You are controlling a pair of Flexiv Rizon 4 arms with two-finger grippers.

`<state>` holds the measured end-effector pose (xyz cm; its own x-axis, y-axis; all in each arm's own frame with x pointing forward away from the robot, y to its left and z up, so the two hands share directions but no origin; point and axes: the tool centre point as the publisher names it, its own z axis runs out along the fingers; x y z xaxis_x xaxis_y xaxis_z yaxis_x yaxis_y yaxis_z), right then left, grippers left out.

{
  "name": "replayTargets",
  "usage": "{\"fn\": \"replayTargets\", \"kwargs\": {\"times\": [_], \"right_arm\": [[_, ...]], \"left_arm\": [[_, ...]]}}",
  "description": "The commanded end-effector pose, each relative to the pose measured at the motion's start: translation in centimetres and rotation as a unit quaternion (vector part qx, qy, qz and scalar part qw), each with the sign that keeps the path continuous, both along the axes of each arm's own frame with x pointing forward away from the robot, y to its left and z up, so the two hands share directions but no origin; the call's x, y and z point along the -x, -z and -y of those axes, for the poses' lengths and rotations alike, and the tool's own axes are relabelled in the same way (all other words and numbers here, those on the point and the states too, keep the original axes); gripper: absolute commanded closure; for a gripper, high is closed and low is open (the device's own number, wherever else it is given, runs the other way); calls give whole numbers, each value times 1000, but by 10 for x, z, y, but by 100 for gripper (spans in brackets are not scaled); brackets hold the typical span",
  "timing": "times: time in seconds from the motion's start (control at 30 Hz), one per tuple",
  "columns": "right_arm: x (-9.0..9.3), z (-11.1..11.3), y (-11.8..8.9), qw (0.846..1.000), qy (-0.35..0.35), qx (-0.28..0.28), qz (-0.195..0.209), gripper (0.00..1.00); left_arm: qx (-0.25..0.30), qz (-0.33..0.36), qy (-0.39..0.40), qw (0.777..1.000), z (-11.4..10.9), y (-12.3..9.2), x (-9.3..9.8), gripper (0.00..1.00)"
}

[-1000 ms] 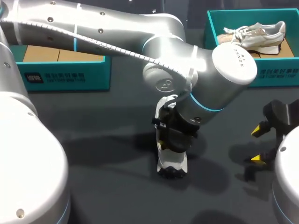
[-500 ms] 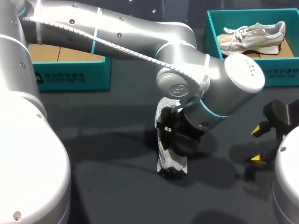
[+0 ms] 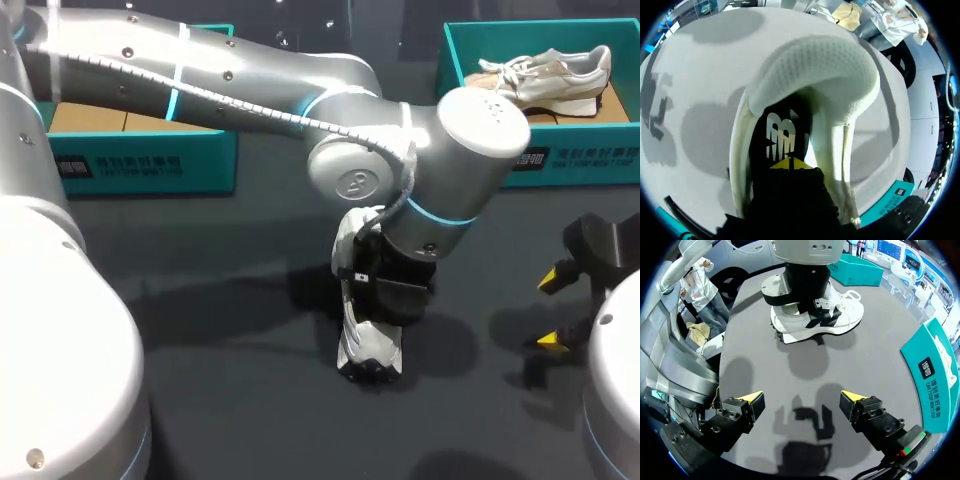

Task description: Take the shoe out of the shoebox, open the shoe tongue, remove and reinsert the insole, then place the shoe into the shoebox

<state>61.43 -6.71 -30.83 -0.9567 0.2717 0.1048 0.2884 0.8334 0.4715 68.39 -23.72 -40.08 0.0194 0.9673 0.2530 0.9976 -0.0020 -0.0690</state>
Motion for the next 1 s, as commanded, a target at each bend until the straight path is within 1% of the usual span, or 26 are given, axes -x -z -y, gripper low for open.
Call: {"fn": "replayTargets", "kwargs": {"times": [0.03, 0.23, 0.3, 0.43, 0.57, 0.77, 1.0], "right_arm": [[2, 0, 0, 1000, 1, 1, 2, 0], [2, 0, 0, 1000, 1, 1, 2, 0], [2, 0, 0, 1000, 1, 1, 2, 0], [2, 0, 0, 1000, 1, 1, 2, 0], [2, 0, 0, 1000, 1, 1, 2, 0], [2, 0, 0, 1000, 1, 1, 2, 0], [2, 0, 0, 1000, 1, 1, 2, 0]], "left_arm": [[79, -4, -2, 997, -13, -2, -4, 100], [86, -20, 24, 996, -15, -27, -1, 100], [97, -29, 28, 994, -14, -35, 1, 100], [100, -46, 34, 993, -9, -41, 7, 100], [83, -52, 39, 994, -4, -37, 14, 100], [59, -63, 54, 995, -2, -21, 25, 100], [39, -65, 49, 996, -3, -1, 25, 100]]}}
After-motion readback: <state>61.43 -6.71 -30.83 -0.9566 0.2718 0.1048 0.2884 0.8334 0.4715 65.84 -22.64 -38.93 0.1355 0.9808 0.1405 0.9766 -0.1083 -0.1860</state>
